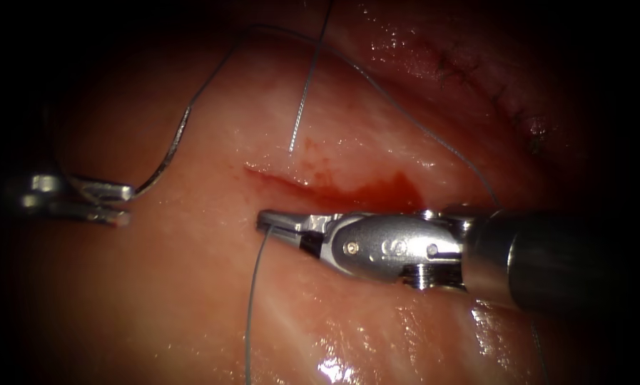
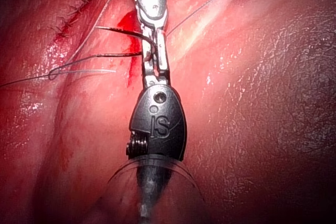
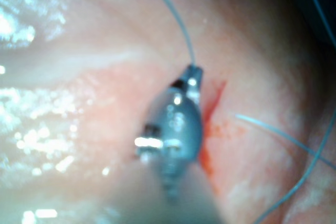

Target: Wound Closure

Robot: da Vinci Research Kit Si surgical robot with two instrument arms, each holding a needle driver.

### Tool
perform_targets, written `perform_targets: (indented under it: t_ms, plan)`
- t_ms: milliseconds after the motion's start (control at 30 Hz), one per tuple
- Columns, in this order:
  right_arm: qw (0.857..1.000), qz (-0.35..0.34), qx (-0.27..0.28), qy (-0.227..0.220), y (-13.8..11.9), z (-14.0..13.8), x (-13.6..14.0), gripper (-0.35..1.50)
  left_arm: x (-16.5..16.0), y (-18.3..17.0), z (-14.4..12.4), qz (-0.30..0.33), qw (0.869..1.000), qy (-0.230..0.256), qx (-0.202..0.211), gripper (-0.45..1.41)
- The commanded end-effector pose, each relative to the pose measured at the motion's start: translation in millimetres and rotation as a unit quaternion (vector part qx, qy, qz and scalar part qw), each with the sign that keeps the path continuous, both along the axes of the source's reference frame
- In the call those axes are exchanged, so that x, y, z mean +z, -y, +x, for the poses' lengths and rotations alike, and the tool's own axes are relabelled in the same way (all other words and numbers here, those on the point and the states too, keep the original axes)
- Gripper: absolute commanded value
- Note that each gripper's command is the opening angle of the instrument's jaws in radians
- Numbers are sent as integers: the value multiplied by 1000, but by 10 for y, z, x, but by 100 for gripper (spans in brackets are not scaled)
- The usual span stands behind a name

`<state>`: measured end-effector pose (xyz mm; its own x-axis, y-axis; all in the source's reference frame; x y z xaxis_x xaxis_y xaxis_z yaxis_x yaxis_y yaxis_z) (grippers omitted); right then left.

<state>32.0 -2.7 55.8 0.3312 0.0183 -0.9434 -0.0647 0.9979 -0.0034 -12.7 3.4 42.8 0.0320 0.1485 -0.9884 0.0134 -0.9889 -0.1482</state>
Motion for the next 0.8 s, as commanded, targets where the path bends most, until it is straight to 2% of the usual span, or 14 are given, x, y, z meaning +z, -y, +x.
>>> perform_targets:
  t_ms: [33, 367, 467, 800]
  plan:
    - [1000, 2, -4, -5, 11, 9, -4, -35, 7, 6, -5, 2, 1000, 0, 0, -45]
    - [1000, 2, -22, -18, 47, 19, -50, -35, 7, 6, -5, 2, 1000, 0, 0, -45]
    - [999, 2, -33, -28, 68, 25, -75, -35, 7, 6, -5, 2, 1000, 0, 0, -45]
    - [997, 2, -60, -49, 106, 38, -125, -35, 7, 6, -5, 2, 1000, 0, 0, -45]
